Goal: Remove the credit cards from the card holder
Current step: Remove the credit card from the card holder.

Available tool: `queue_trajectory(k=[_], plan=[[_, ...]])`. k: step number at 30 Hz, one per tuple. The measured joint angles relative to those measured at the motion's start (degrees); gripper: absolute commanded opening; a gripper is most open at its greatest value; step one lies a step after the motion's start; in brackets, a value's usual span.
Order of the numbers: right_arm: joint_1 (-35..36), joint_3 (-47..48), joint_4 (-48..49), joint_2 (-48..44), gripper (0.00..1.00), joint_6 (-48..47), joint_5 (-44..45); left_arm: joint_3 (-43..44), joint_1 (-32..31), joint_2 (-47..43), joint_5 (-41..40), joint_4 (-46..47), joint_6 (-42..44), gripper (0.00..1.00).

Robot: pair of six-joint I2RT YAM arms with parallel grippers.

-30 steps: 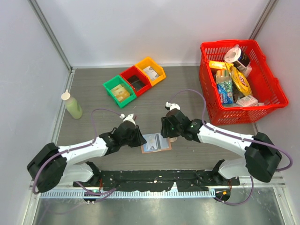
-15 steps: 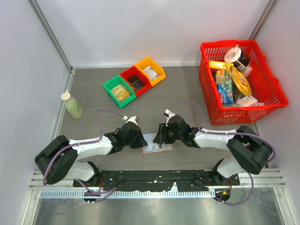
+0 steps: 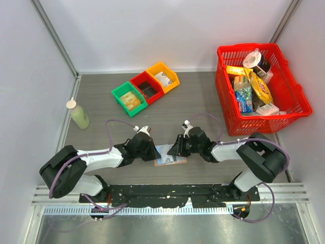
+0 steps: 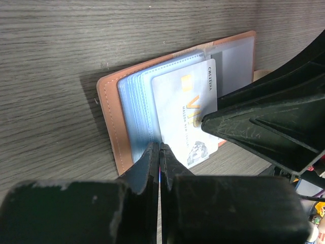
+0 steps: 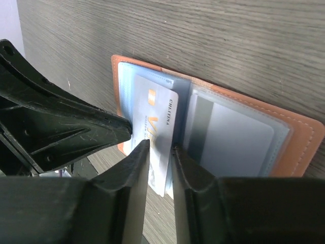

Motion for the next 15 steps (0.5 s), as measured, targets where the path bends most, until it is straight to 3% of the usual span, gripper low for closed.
queue_trajectory(k=[4,10,15], plan=[[-1.92,-2.80,4.79,0.63,0.21,1.62,-2.29,0.00,0.00,0.00,0.00,0.02,-0.07,0.00],[-5.86,-7.28,11.93,0.63,0.09,3.43,-7.56,0.00,0.04,0.24,0.17,0.39,-0.24,0.00],[-6.69,-7.91,15.72,1.25,0.16,3.89,-10.45,0.00,0.07,0.31,0.35,0.48,-0.26,0.00]])
